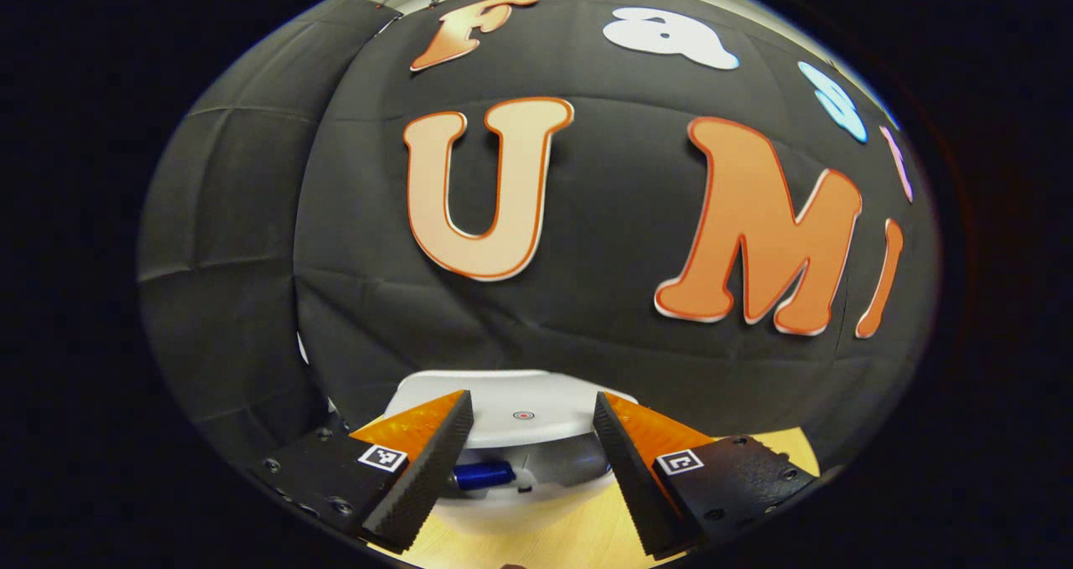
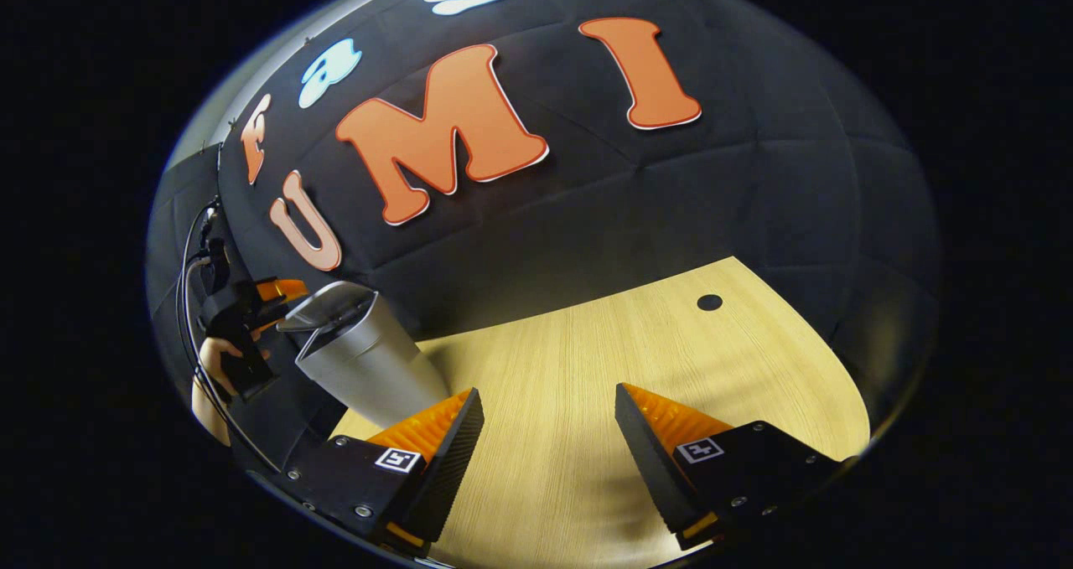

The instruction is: Press the lid of the desktop garbage bin to open it, pick up the crumpled paper on the desktop and throw it into the bin, then pick up the pop can on the desktop and drop it into the bin, and finally close the garbage bin lid.

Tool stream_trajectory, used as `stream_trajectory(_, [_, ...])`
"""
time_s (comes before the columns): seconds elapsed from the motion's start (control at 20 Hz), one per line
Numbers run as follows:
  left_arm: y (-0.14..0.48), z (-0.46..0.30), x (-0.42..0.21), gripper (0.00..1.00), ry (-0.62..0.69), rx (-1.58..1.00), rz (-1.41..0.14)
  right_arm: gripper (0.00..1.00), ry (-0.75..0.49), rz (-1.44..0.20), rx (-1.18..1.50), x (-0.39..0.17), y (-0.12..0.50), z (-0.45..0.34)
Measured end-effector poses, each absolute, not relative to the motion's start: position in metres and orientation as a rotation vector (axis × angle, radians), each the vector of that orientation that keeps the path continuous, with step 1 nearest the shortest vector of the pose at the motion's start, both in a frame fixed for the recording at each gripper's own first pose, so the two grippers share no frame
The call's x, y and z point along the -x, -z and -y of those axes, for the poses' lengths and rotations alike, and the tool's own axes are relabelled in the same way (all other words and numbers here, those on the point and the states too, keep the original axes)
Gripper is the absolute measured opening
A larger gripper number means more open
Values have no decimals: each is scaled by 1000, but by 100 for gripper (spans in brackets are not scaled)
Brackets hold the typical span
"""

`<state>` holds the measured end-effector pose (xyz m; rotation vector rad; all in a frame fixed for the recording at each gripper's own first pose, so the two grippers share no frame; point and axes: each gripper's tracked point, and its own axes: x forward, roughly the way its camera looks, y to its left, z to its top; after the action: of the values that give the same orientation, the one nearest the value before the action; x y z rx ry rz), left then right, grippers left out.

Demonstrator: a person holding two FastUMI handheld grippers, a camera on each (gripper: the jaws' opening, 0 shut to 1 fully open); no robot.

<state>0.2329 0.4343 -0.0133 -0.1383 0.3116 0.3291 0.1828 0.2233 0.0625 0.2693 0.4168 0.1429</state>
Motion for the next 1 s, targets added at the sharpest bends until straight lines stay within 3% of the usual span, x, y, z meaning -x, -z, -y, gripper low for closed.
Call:
stream_trajectory(0.15, [35,-434,-231,88,-346,123,-326,95,-151,-430,-252,-179,-60,-225])
stream_trajectory(0.2, [43,-433,-230,92,-345,116,-334,95,-151,-432,-241,-178,-58,-224])
stream_trajectory(0.35, [76,-430,-222,92,-354,116,-451,95,-148,-438,-215,-173,-56,-220])
stream_trajectory(0.6, [87,-432,-228,92,-316,155,-407,95,-137,-441,-228,-171,-51,-215])
stream_trajectory(0.65, [84,-433,-230,98,-306,132,-393,95,-137,-445,-230,-170,-49,-216])
stream_trajectory(1.0, [78,-435,-235,94,-288,58,-339,95,-166,-438,-239,-169,-50,-229])
